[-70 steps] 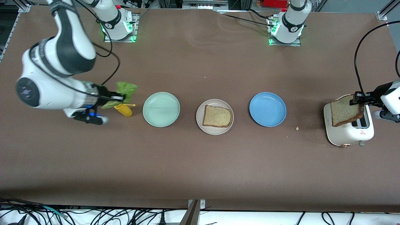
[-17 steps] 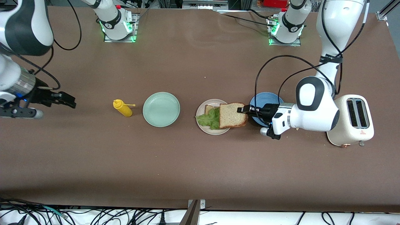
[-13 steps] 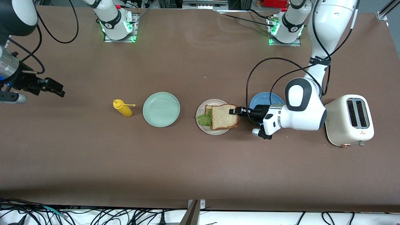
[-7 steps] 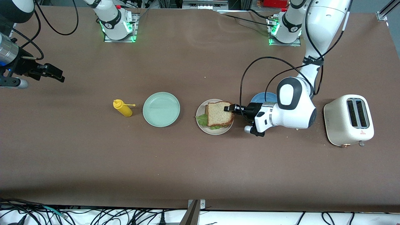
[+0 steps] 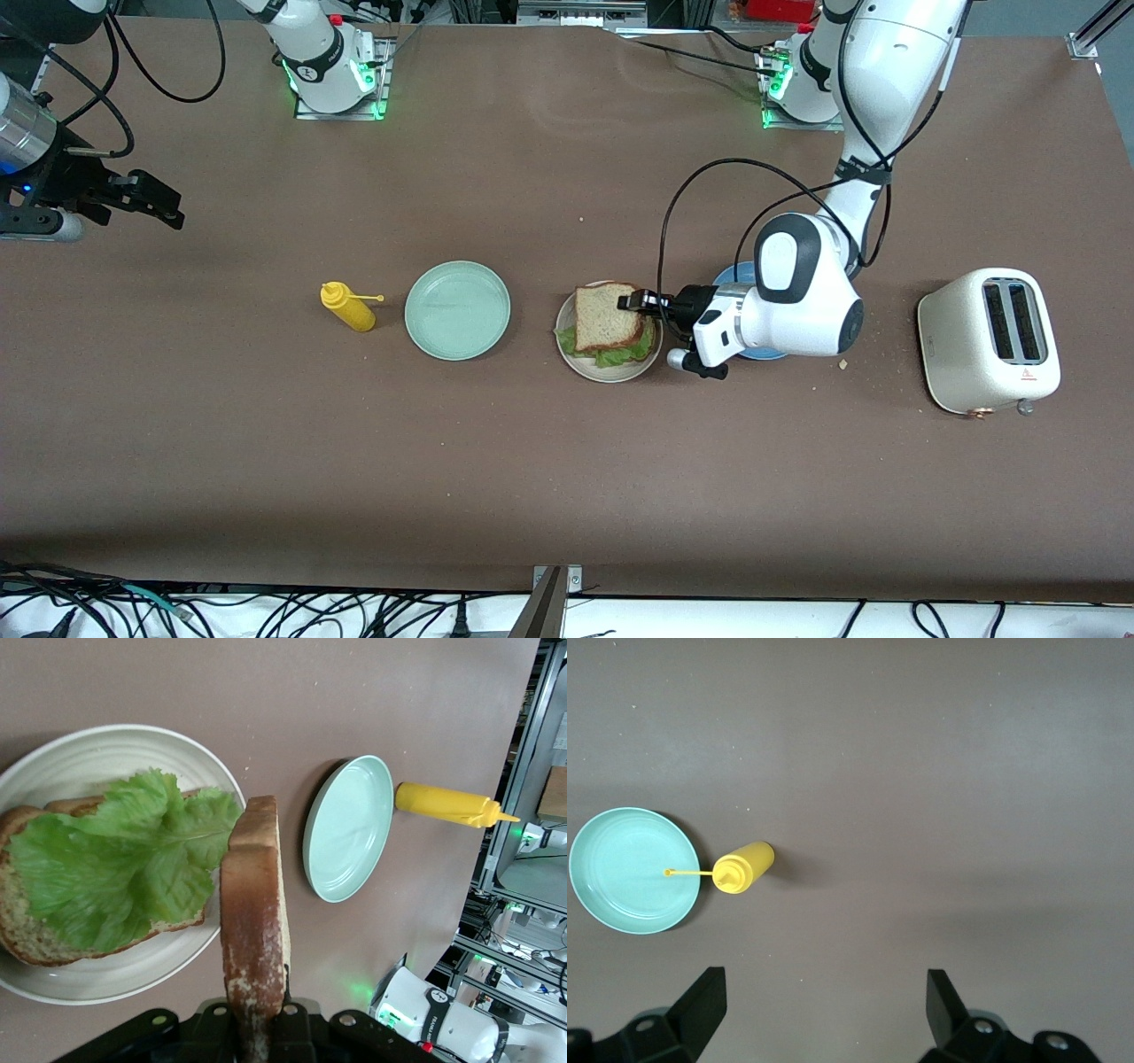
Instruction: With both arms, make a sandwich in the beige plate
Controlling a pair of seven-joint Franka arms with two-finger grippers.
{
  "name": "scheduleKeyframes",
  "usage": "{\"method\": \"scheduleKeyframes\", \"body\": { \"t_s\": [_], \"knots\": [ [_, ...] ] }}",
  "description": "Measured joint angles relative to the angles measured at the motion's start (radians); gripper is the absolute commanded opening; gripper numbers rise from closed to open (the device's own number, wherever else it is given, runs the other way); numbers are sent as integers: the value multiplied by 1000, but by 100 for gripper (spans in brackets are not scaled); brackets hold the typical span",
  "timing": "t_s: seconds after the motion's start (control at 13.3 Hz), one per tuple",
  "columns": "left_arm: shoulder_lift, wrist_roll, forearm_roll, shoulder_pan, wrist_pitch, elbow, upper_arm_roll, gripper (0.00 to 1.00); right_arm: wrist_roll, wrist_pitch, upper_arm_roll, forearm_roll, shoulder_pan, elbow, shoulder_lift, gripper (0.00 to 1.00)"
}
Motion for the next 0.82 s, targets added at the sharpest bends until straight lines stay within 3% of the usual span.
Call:
{"method": "scheduleKeyframes", "body": {
  "t_s": [0.52, 0.67, 0.75, 0.82],
  "knots": [
    [18, 0, 0, -3, 7, -24, 1, 1, 1, -28, -11, 23, -11, 22, 7, 100],
    [29, 0, -4, -4, 9, -27, 1, 27, 1, -31, -12, 26, -12, 30, 8, 100],
    [37, 0, -6, -4, 10, -27, 0, 48, 2, -34, -12, 26, -12, 32, 8, 100],
    [44, 0, -8, -5, 11, -27, 0, 56, 4, -36, -12, 26, -12, 34, 8, 100]
  ]
}}
